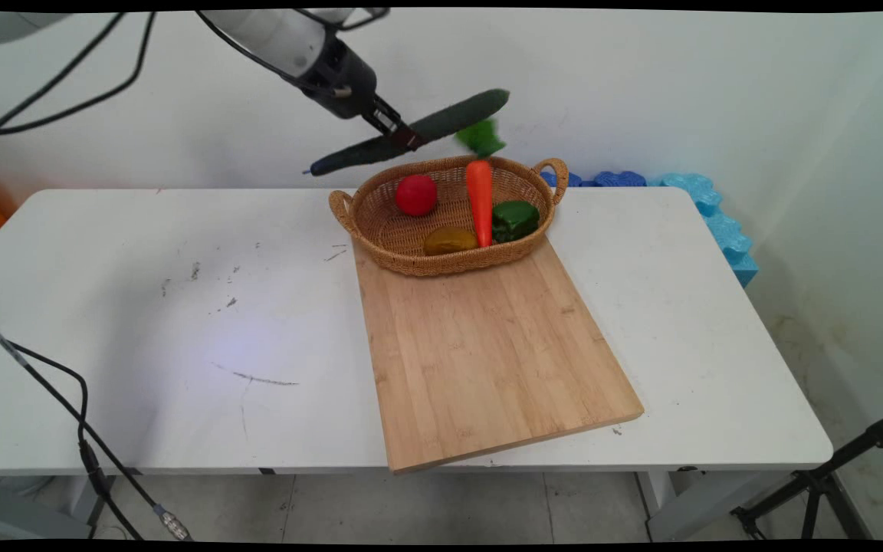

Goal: Place the picked object on the cutting board

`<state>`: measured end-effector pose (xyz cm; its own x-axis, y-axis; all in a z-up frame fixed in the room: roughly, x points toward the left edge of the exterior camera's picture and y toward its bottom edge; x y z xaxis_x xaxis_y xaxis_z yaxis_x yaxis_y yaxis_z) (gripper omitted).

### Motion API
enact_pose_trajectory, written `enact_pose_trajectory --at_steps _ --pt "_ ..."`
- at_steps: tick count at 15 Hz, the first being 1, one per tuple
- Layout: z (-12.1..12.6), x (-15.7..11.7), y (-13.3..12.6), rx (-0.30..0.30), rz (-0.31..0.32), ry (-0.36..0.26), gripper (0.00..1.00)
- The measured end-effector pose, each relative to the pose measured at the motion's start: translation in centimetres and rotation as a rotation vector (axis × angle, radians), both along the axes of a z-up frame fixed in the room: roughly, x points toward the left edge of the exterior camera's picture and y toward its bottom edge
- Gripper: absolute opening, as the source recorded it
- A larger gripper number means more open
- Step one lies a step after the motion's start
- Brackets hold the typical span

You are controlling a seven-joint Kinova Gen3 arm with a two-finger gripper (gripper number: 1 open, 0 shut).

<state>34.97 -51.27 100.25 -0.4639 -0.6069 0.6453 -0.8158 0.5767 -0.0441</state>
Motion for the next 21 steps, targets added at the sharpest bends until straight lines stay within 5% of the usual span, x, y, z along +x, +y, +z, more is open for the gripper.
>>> enact_pose_trajectory --at_steps 5,10,16,21 --pt "2.6 -0.4 3.0 -0.040 -0.089 0.028 0.00" --pt "2.6 -0.6 6.7 -0.038 -0.180 0.038 0.00" --pt "-0.3 -1.4 11.0 0.002 -0.265 0.029 0.00" --pt "-4.1 -2.4 12.4 0.041 -0.269 0.016 0.00"
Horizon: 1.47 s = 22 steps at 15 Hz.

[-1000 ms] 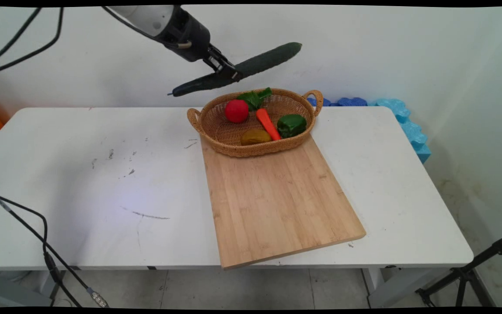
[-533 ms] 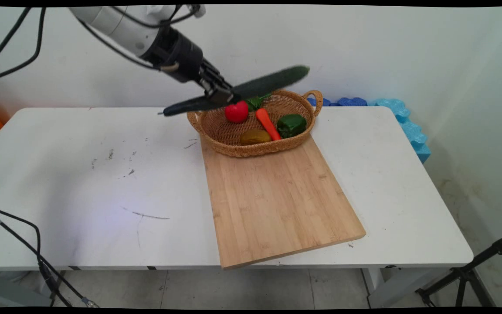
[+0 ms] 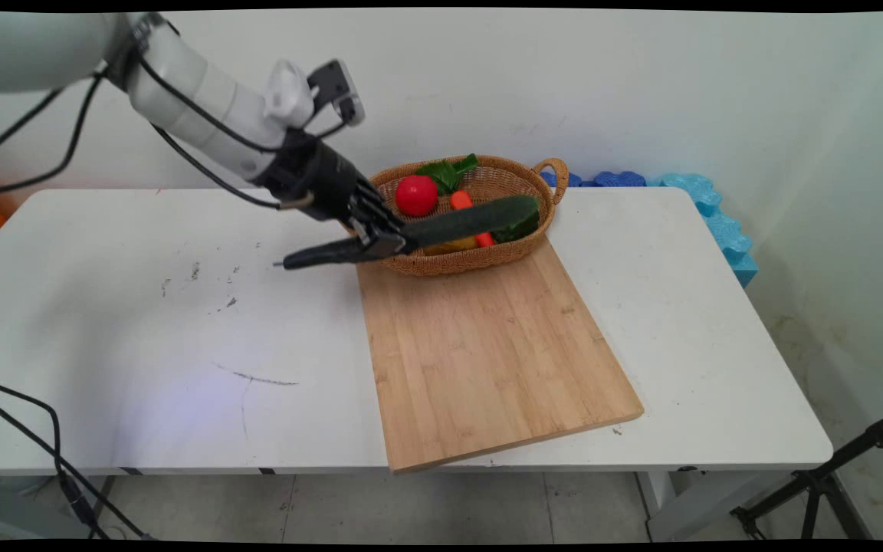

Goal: Place the picked object on the cutting board

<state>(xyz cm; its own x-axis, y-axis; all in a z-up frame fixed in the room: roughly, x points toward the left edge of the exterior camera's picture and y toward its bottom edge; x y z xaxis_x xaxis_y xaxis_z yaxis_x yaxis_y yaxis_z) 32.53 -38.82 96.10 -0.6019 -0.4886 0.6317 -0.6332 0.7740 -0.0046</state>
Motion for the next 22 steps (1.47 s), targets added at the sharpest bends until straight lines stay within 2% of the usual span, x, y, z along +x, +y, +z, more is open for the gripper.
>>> enact_pose_trajectory --at_steps 4,10,16,22 --pt "-3.4 -1.3 -0.5 0.027 0.014 -0.021 0.00" --pt "-7.5 -3.4 -2.9 0.051 0.022 -0.050 0.00" --pt "-10.0 -5.2 -4.5 0.064 -0.008 -0.074 0.00" --pt "-11.3 -6.1 -5.1 0.069 -0.028 -0.088 0.00"
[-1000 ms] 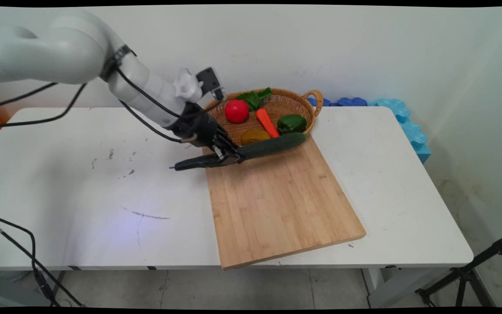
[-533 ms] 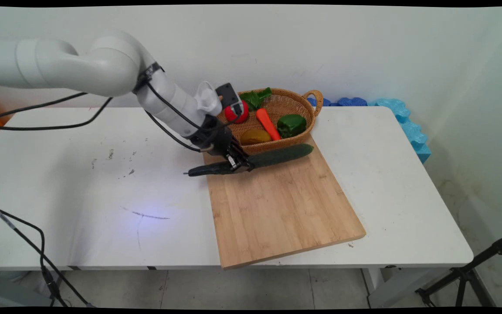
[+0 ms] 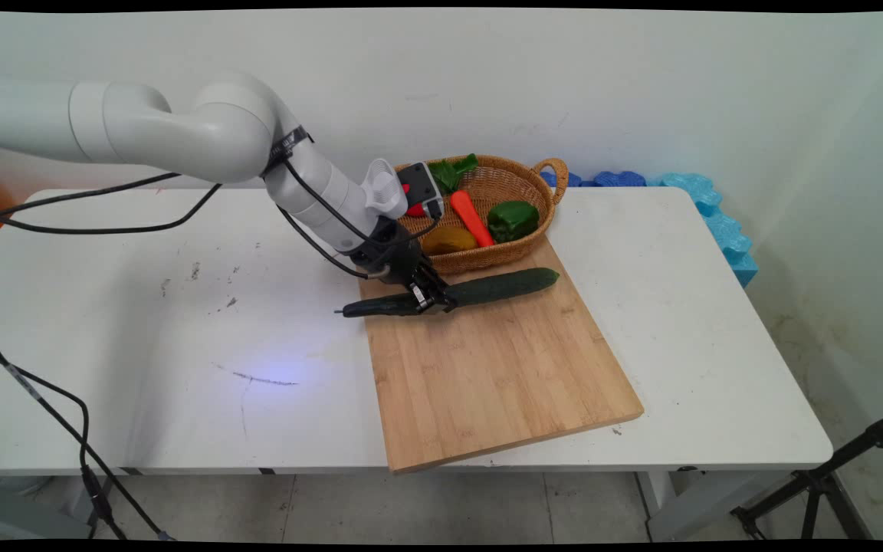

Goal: Place the picked object on the cutting board

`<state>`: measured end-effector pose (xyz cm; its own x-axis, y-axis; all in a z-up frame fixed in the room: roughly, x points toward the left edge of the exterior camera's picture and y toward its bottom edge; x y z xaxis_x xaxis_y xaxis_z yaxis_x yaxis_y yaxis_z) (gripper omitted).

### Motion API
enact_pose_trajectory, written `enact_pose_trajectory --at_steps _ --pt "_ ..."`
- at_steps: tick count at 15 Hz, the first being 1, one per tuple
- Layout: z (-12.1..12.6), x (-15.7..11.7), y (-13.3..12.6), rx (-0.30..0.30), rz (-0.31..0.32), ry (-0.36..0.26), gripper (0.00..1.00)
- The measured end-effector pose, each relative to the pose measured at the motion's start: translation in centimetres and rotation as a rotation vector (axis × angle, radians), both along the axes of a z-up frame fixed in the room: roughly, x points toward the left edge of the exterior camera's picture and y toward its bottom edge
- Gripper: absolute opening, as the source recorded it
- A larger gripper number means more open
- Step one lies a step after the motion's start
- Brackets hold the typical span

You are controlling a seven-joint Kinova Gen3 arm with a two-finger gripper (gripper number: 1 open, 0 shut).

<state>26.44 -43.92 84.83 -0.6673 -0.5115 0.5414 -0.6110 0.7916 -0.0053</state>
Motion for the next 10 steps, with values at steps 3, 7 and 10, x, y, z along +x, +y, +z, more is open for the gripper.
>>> enact_pose_trajectory --at_steps 3,7,10 --pt "-0.44 -0.25 -0.11 0.002 -0.004 -0.004 0.00" --pt "-0.78 -0.38 -0.05 0.003 -0.006 -0.005 1.00" --pt "-0.81 -0.56 0.17 0.003 -0.006 0.004 1.00"
